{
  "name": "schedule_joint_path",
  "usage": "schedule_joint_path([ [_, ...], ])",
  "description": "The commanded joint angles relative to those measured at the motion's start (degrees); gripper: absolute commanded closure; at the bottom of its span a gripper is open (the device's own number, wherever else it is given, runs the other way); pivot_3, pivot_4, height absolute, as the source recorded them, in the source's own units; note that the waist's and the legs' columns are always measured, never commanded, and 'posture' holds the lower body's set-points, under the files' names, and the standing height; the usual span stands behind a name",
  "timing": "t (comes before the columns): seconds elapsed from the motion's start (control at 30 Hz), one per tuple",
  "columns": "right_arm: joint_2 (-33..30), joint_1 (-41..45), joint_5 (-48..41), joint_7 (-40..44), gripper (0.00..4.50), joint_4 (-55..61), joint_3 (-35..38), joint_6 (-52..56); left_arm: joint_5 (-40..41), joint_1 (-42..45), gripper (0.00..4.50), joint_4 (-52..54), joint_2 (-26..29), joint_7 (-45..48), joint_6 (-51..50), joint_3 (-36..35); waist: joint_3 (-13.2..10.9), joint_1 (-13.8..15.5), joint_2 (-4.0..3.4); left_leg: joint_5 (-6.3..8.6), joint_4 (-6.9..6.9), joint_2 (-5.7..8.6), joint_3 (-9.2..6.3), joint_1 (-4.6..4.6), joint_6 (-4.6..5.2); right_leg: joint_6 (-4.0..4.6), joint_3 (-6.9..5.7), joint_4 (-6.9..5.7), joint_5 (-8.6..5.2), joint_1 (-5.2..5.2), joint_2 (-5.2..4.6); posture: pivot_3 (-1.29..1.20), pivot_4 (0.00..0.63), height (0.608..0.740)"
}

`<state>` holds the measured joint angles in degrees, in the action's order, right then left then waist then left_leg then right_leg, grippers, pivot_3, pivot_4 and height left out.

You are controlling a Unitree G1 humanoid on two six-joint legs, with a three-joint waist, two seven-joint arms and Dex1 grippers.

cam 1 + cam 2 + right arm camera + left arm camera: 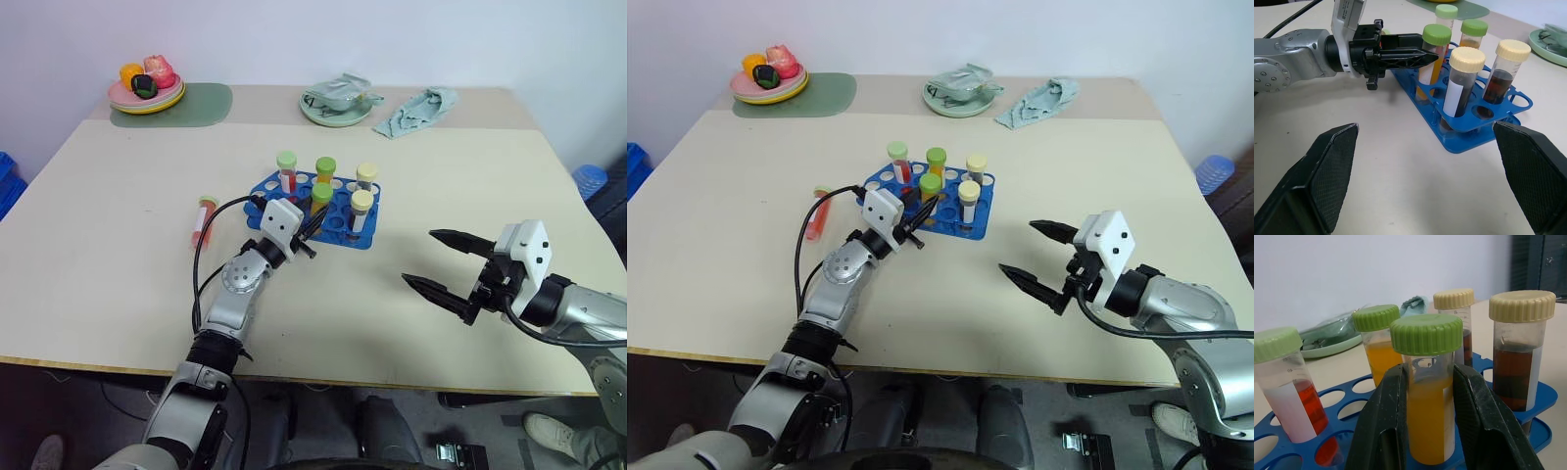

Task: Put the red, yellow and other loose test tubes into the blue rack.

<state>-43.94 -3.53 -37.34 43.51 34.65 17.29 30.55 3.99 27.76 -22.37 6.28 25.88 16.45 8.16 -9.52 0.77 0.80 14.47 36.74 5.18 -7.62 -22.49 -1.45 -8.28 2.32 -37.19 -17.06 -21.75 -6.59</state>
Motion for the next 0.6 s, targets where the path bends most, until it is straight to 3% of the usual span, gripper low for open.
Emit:
schedule_joint_path([
  [0.03, 0.1, 0.5, -1.0, -0.4, 0.0, 2.0, 0.9, -0.4, 1.1, -0.9, 3.23, 0.5, -0.1, 1.9, -1.0, -0.1, 0.0, 0.0, 0.0, 0.0, 0.0, 0.0, 0.0, 0.0, 0.0, 0.0, 0.0, 0.0, 0.0, 0.0, 0.0, 0.0, 0.15, 0.74],
  [0.23, 0.3, 0.9, -1.0, -0.6, 0.0, 1.9, 0.3, -0.5, 2.8, -1.6, 0.29, 4.7, -1.2, 0.8, -2.4, -1.7, 0.0, 0.0, 0.05, 0.0, -0.05, 0.0, 0.0, -0.02, 0.0, 0.0, 0.0, 0.03, 0.0, -0.03, 0.0, 0.0, 0.15, 0.74],
  [0.4, 0.5, 0.9, -0.8, -0.3, 0.0, 1.5, 0.1, -0.8, 3.7, -4.4, 0.29, 13.4, -0.1, -0.7, -7.0, -2.8, 0.0, 0.0, 0.05, 0.0, -0.09, -0.01, 0.01, -0.03, 0.0, 0.0, 0.01, 0.03, 0.0, -0.06, 0.0, 0.0, 0.15, 0.74],
  [0.6, 0.1, 0.4, 0.1, 2.5, 0.0, -0.7, -0.1, -2.8, 7.9, -9.0, 0.29, 27.1, 5.2, -3.9, -22.0, -8.9, 0.0, -0.2, 0.05, -0.01, -0.21, -0.04, 0.02, -0.03, -0.02, 0.0, 0.03, 0.04, 0.0, -0.15, 0.01, 0.0, 0.15, 0.74],
])
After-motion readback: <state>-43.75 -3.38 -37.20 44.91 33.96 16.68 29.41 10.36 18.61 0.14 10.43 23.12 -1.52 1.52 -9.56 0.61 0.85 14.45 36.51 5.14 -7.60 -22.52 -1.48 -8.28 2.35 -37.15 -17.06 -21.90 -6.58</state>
